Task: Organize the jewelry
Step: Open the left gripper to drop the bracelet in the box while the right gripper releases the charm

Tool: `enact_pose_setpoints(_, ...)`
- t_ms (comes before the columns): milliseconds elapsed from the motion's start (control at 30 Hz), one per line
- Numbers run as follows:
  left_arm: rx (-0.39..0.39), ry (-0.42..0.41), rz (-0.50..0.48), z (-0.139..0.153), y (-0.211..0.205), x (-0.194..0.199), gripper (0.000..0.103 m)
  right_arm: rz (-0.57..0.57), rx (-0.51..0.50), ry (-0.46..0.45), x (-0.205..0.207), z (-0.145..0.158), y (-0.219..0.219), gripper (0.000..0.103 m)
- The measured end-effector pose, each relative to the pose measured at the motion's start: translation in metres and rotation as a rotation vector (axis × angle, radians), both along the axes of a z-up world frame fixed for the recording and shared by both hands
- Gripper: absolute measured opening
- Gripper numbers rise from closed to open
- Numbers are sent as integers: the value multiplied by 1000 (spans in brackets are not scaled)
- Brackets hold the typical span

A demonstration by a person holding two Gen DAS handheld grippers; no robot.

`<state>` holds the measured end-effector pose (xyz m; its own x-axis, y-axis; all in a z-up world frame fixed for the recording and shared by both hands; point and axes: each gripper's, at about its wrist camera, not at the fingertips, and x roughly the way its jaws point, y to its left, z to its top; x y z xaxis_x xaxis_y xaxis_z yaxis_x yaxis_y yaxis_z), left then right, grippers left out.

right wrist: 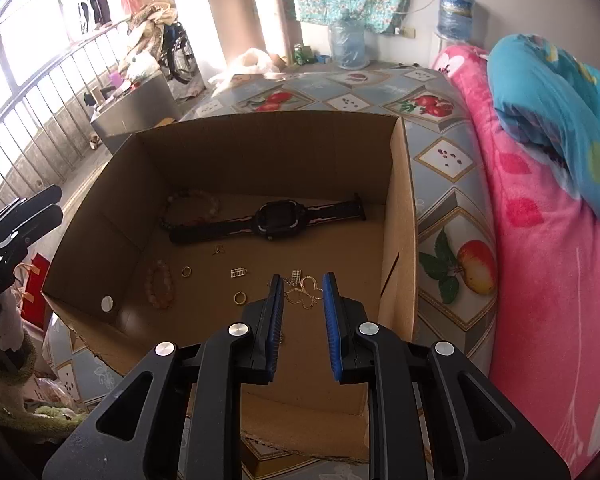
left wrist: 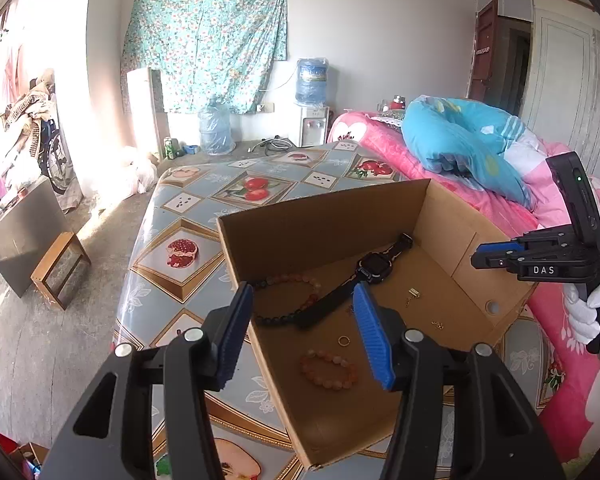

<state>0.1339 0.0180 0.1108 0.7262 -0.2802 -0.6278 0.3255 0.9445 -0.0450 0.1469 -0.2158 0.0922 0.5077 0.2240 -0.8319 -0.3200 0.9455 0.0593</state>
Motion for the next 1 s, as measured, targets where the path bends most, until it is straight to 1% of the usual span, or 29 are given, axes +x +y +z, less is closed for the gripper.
enact_pose_setpoints(133, -10, 35, 21, -8, 8, 1, 54, 42, -123, 14, 7, -6, 14, 18)
enact_pose_setpoints(367, -27, 58, 39, -16, 14, -1, 57, 53, -165, 18, 8, -5, 13, 17)
enact_pose_setpoints(500, -40, 64, 38, -17, 15, -2, 59, 17, -132, 9, 6, 1, 4, 18)
enact_pose_setpoints(600, -46, 75, 34, -20, 16, -2, 60, -29, -80, -12, 0, 11, -6, 19)
enact_pose_setpoints(667, -49, 82, 37, -21, 17, -2, 61, -62, -40, -36, -5, 20, -14, 22)
enact_pose_setpoints(733, -55, 93, 44, -22, 18, -4, 63, -109, 2, -54, -9, 26, -23, 28)
enact_pose_setpoints(767, -57, 100, 49, -24, 19, -4, 63, -135, 26, -56, -11, 28, -27, 29)
enact_pose_setpoints(833, -60, 112, 58, -25, 21, -6, 63, -174, 84, -47, -12, 28, -35, 30)
enact_pose_setpoints(900, -60, 129, 62, -28, 21, -8, 63, -203, 120, -23, -12, 22, -38, 29)
enact_pose_setpoints(1000, -77, 153, 65, -31, 21, -11, 63, -249, 151, -43, -19, 25, -39, 29)
